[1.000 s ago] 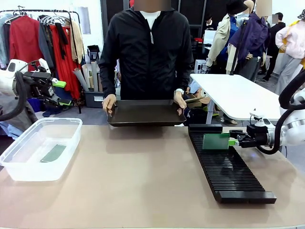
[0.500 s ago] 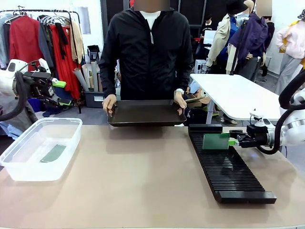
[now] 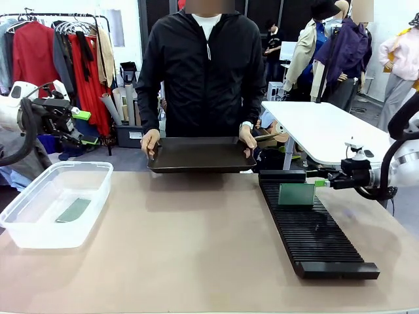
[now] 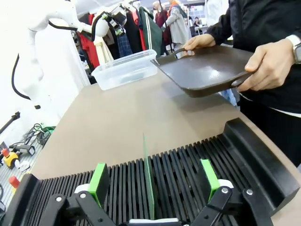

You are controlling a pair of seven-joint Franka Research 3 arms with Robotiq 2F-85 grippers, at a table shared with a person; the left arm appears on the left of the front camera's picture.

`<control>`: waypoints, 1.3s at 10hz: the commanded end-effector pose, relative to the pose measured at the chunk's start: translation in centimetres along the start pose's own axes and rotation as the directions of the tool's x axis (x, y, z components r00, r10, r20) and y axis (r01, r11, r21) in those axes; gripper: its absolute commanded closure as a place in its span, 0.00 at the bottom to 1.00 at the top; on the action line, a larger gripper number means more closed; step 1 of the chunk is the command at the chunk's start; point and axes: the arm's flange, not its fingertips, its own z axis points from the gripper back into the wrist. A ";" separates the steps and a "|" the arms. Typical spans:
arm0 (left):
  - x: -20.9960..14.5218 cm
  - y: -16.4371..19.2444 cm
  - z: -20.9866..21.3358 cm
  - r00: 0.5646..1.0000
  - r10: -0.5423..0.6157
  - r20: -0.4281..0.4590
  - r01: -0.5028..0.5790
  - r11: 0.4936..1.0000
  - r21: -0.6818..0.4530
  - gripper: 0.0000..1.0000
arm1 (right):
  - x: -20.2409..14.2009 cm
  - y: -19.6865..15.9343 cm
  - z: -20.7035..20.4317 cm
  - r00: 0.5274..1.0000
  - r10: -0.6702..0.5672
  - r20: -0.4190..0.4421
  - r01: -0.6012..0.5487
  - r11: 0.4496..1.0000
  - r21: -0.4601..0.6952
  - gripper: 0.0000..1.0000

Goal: Sort PCBs into racks and boxes based on the side picked up.
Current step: If the short side of the Blank PCB is picked up, insert it into the PCB Rack ; if the long side is picked up, place it in the Organizing box.

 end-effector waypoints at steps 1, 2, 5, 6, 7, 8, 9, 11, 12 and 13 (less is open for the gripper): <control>-0.1 -0.1 0.1 1.000 0.000 -0.009 0.000 1.000 0.005 0.00 | 2.6 0.7 -0.7 1.000 -0.020 -0.009 0.019 0.999 -0.042 0.00; -0.1 -0.1 0.1 1.000 0.000 -0.009 0.000 1.000 0.005 0.00 | 3.8 1.5 -0.7 1.000 0.006 -0.017 -0.007 0.998 -0.060 0.00; -0.1 -0.1 0.1 1.000 0.000 -0.009 0.000 1.000 0.005 0.00 | 7.1 5.0 -1.4 0.991 -0.128 -0.031 0.127 0.992 -0.022 0.00; -0.1 -0.1 0.1 1.000 0.000 -0.009 0.000 1.000 0.005 0.00 | 7.9 6.1 -1.9 0.979 -0.201 -0.032 0.201 0.979 -0.020 0.00; -0.1 -0.1 0.1 1.000 0.000 -0.009 0.000 1.000 0.005 0.00 | 8.8 7.2 -2.2 0.969 -0.246 -0.022 0.245 0.969 -0.012 0.00; -0.1 -0.1 0.1 1.000 0.000 -0.009 0.000 1.000 0.005 0.00 | 9.7 8.2 -2.0 0.946 -0.321 0.040 0.319 0.947 0.040 0.00; -0.1 -0.1 0.1 1.000 0.000 -0.009 0.000 1.000 0.005 0.00 | 10.5 8.9 -1.6 0.924 -0.371 0.086 0.368 0.928 0.051 0.00; -0.1 -0.1 0.1 1.000 0.000 -0.009 0.000 1.000 0.005 0.00 | 11.8 10.7 -1.4 0.866 -0.489 0.106 0.490 0.872 0.025 0.00; -0.1 -0.1 0.1 1.000 0.000 -0.009 0.000 1.000 0.005 0.00 | 12.3 11.9 -1.4 0.841 -0.527 0.121 0.530 0.848 0.014 0.00; -0.1 -0.1 0.1 1.000 0.000 -0.009 0.000 1.000 0.005 0.00 | 12.4 12.9 -1.5 0.807 -0.574 0.137 0.578 0.816 0.008 0.00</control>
